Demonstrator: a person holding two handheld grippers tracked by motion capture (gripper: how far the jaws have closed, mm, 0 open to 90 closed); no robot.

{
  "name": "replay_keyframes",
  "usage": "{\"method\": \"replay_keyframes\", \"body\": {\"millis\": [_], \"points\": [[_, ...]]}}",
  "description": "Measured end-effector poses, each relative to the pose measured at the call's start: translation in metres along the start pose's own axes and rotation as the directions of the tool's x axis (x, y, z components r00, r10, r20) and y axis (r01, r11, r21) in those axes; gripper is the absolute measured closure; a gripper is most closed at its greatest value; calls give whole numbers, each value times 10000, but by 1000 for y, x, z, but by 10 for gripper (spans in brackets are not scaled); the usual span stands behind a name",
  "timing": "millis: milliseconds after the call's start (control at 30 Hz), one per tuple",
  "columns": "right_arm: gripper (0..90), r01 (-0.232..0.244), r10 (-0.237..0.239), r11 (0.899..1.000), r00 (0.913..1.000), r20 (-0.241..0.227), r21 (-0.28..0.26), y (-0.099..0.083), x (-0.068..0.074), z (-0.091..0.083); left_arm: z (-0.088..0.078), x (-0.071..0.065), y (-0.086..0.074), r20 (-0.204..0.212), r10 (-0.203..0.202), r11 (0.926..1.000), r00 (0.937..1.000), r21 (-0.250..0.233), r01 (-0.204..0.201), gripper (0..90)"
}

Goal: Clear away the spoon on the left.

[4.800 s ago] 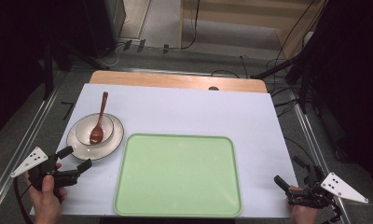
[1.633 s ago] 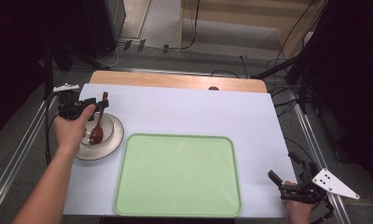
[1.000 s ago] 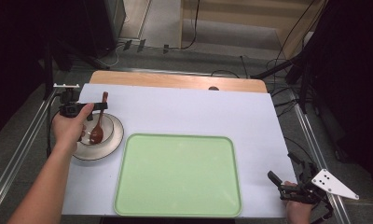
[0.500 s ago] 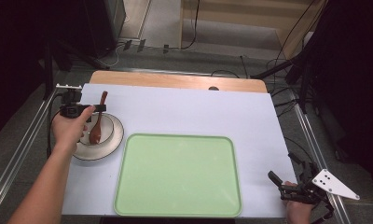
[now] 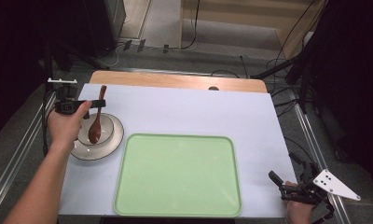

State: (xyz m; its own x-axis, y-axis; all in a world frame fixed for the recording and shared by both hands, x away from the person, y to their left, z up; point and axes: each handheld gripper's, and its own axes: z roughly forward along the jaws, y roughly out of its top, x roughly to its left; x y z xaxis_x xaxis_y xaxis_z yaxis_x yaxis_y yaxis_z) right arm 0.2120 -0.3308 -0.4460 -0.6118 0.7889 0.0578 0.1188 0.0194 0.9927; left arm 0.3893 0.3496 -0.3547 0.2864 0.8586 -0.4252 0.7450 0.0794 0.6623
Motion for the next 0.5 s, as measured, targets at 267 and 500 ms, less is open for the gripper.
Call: {"method": "replay_keyframes", "body": {"millis": [267,500], "points": [[0,8,-8,10000,9998,189,-2,0,1,0,-14,-23,0,441,299,9994,9986,-190,-291,856],[0,7,-7,10000,9999,119,-41,0,1,-1,-23,-39,-3,875,327,9986,9956,-440,-289,856]]}}
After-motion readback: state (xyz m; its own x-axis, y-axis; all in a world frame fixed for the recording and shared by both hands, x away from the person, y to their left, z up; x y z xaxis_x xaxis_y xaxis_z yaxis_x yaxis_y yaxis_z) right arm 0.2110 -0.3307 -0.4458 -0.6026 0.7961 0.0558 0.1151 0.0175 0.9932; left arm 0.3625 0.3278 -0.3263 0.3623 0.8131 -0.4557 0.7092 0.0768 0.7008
